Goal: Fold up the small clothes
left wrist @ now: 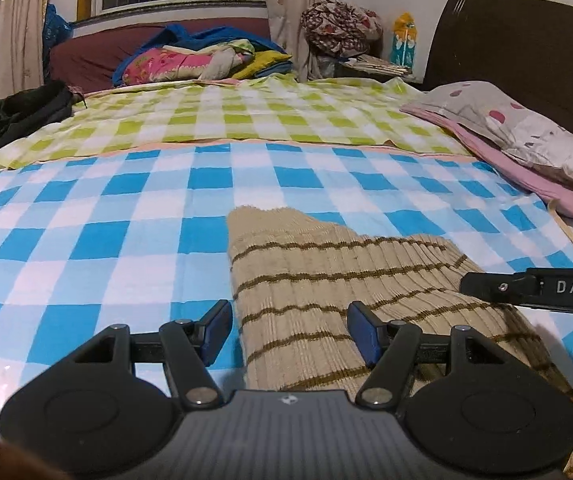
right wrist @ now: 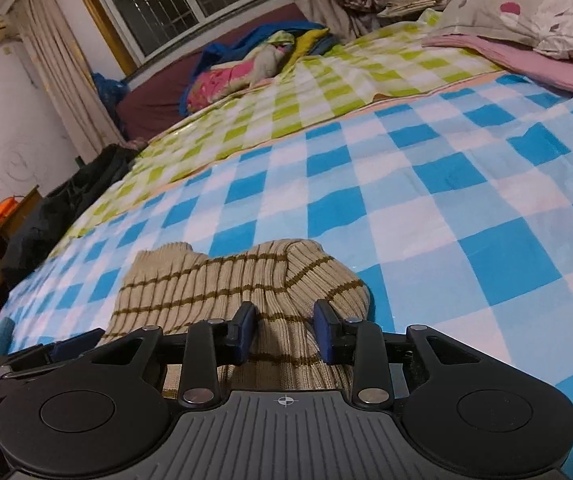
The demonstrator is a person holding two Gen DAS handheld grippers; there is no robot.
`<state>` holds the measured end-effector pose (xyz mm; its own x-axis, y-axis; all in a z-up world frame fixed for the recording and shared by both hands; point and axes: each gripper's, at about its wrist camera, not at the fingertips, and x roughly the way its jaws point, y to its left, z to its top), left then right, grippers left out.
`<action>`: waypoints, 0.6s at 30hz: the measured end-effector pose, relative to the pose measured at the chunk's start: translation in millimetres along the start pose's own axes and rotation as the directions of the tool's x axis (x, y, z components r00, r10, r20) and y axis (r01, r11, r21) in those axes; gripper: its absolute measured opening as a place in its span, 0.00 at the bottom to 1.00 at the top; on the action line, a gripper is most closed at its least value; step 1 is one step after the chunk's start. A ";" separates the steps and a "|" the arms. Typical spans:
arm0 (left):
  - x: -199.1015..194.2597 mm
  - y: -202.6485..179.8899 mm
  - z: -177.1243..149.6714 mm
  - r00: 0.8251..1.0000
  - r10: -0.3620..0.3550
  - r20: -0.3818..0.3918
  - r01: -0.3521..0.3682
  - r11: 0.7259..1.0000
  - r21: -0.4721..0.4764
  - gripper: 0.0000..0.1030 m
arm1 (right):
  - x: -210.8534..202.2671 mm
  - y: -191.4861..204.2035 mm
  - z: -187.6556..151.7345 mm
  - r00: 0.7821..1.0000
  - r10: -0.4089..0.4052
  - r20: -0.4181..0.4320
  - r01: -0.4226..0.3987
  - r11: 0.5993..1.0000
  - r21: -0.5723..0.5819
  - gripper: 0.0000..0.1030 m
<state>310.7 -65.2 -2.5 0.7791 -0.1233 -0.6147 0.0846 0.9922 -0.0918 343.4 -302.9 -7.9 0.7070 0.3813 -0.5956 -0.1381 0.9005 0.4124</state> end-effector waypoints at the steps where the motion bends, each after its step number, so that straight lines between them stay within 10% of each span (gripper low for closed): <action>1: -3.9 0.0 0.2 1.000 0.002 0.004 -0.002 1.000 0.002 0.67 | -4.4 2.2 -0.2 1.000 -0.009 0.003 0.009 1.000 0.000 0.30; 18: -50.7 -12.3 -18.3 1.000 0.019 0.007 -0.019 0.999 0.045 0.67 | -59.3 32.1 -46.3 0.991 -0.132 -0.009 0.130 0.980 -0.149 0.34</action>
<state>258.8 -71.6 15.5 0.7849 -0.1041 -0.6108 0.0973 0.9943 -0.0445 264.9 -286.9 8.7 0.7126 0.2607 -0.6514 -0.1472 0.9633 0.2244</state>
